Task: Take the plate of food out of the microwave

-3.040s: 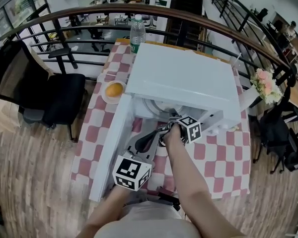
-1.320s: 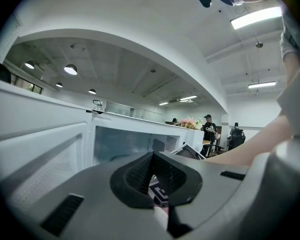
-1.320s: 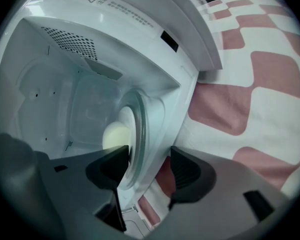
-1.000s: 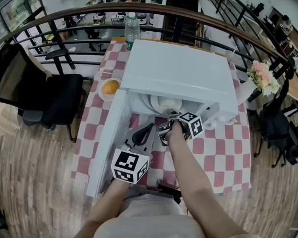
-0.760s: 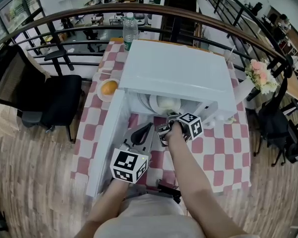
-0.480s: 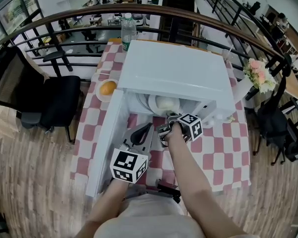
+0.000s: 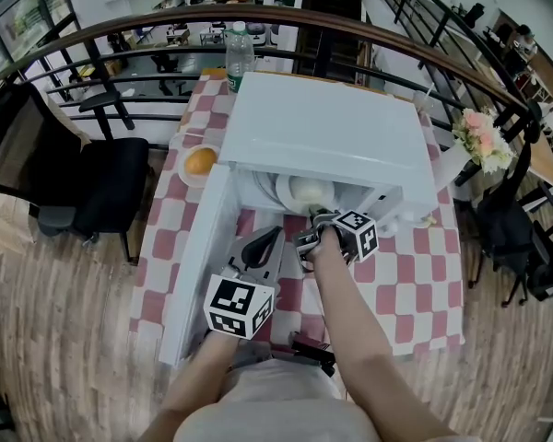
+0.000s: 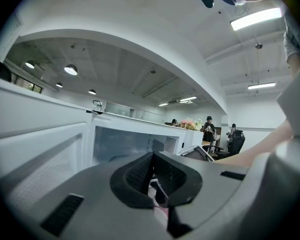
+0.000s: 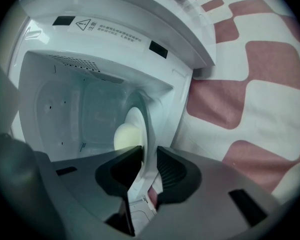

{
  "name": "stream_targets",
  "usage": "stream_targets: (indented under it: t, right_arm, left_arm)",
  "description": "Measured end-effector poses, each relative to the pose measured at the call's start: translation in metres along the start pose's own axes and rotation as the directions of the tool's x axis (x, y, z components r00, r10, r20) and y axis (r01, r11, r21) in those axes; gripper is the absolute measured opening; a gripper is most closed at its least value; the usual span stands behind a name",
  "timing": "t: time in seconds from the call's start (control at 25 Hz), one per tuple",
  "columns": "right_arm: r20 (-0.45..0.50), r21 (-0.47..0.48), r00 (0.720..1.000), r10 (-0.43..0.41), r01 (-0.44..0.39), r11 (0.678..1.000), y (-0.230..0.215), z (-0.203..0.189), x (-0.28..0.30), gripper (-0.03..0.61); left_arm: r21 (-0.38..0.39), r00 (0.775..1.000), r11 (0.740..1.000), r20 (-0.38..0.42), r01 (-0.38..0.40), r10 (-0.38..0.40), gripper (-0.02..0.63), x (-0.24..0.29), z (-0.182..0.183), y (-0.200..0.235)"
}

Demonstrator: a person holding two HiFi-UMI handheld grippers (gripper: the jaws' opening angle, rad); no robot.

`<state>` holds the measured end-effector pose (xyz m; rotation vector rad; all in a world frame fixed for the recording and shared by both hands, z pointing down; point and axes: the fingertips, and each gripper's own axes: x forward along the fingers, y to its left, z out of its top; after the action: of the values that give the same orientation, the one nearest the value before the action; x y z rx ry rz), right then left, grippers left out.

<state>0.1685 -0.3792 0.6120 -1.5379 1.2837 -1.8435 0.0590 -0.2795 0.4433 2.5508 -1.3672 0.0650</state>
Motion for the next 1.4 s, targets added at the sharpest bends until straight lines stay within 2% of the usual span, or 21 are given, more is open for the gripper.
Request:
stream_targets:
  t: [0.16,0.24,0.36,0.6,0.8,1.4]
  right_arm:
    - [-0.005,-0.007,1.000,0.003,-0.003,1.000,0.003,-0.001,-0.001,0.103]
    - [-0.005,-0.012,1.000,0.007,-0.007,1.000,0.008,-0.002,-0.002,0.052]
    - [-0.008,-0.009,1.000,0.015,-0.016,1.000,0.009,-0.003,-0.001,0.052]
    - [0.011,0.015,0.993,0.121,-0.121,0.993,0.009,-0.003,-0.001,0.043]
    - [0.022,-0.007,0.972,0.233,-0.233,0.972,0.021,0.000,-0.005,0.031]
    - [0.010,-0.013,0.948,0.319,-0.319,0.948,0.016,-0.003,-0.022,0.031]
  left_arm:
    - [-0.001,1.000,1.000,0.000,0.000,0.000,0.002,0.000,0.000,0.000]
    - [-0.002,1.000,1.000,0.000,0.000,0.000,0.002,0.000,0.001,0.001]
    - [-0.004,1.000,1.000,0.002,-0.002,0.002,0.002,0.000,0.000,0.001]
    - [-0.007,1.000,1.000,0.003,-0.006,0.006,0.002,-0.001,0.000,0.002]
    - [-0.004,1.000,1.000,0.001,0.001,-0.001,0.002,-0.001,0.000,0.000]
    - [0.009,1.000,1.000,0.000,0.015,-0.015,0.002,-0.005,0.000,-0.009]
